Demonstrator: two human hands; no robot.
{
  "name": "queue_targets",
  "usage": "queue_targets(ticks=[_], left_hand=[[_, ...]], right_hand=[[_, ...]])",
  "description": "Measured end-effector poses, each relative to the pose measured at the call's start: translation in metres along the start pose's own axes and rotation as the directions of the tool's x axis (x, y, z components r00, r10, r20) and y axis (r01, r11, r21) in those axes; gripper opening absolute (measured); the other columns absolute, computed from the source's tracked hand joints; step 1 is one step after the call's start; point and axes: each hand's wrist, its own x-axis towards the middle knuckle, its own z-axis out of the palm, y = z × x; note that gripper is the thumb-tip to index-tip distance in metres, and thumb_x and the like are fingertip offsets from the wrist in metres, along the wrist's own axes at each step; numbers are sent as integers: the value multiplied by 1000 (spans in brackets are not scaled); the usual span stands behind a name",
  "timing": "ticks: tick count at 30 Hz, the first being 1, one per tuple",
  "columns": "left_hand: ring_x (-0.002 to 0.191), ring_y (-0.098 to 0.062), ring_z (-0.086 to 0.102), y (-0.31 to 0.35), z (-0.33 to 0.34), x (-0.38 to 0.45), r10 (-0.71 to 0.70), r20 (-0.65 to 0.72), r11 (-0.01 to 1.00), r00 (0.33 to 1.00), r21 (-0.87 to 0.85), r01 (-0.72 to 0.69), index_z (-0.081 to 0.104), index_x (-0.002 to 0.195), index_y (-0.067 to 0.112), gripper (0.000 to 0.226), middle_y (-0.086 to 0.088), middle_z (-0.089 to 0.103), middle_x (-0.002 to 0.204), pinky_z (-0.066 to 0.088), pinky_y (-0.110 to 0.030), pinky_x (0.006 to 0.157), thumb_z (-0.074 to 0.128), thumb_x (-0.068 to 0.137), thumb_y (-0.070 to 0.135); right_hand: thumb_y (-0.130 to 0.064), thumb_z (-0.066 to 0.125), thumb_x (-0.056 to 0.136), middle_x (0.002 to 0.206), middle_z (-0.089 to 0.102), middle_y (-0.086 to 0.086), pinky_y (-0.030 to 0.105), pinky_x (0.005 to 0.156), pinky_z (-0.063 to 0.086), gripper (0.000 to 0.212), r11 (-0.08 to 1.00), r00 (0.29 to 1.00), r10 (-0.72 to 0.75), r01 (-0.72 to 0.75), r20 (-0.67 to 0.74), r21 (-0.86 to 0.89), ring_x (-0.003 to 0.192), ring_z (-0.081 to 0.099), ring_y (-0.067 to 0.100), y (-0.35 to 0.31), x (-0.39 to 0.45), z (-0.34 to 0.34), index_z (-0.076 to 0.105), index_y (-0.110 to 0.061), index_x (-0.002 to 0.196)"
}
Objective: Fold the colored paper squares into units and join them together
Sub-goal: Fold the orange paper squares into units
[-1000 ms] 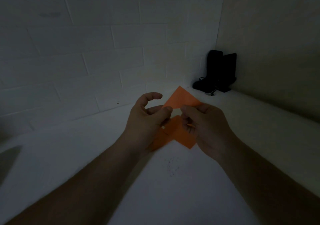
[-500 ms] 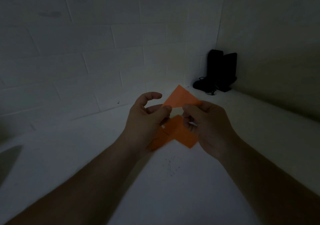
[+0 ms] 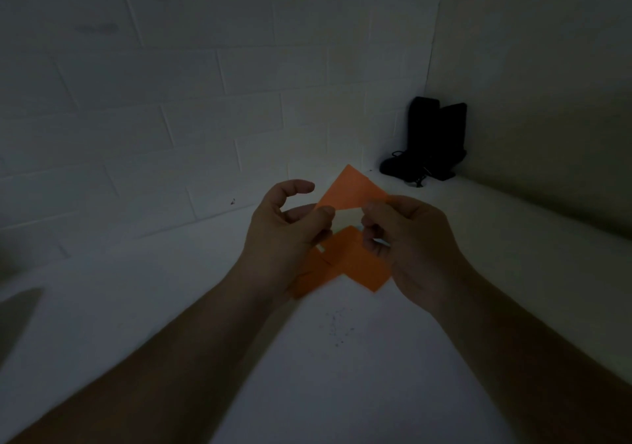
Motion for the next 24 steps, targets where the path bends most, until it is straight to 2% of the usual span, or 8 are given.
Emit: queue_targets(ticks=[9, 16, 19, 24], left_hand=[[79, -18, 71, 2, 0, 0, 8, -22, 1000, 1000, 0, -8, 60, 120, 21, 35, -5, 73, 79, 58, -32, 82, 74, 92, 5], [79, -18, 70, 6, -3, 2, 8, -52, 1000, 999, -28, -10, 60, 120, 18, 36, -5, 72, 80, 57, -31, 80, 74, 91, 3], [80, -19, 71, 7, -2, 1, 7, -55, 999, 998, -36, -9, 60, 120, 18, 36, -6, 73, 81, 57, -32, 80, 74, 91, 2], [79, -19, 71, 8, -3, 1, -13, -50, 998, 999, -61, 10, 61, 119, 14, 37, -7, 74, 80, 57, -31, 79, 76, 88, 0]], right_hand=[[-8, 69, 91, 73, 64, 12, 36, 71, 51, 19, 1000, 1000, 1, 0, -21, 30, 66, 59, 19, -3, 1, -2, 70, -6, 73], [-10, 62, 94, 74, 69, 10, 34, 69, 54, 17, 992, 996, 88, -85, -24, 94, 69, 61, 21, -5, 2, -2, 72, -1, 83], [-11, 65, 94, 73, 69, 8, 32, 67, 54, 18, 998, 998, 49, -47, -48, 51, 66, 62, 17, -5, 3, -2, 73, -6, 79], [-8, 70, 90, 64, 65, 4, 34, 67, 52, 35, 999, 996, -25, 27, -88, 23, 58, 59, 12, -9, 5, -7, 71, -18, 57]])
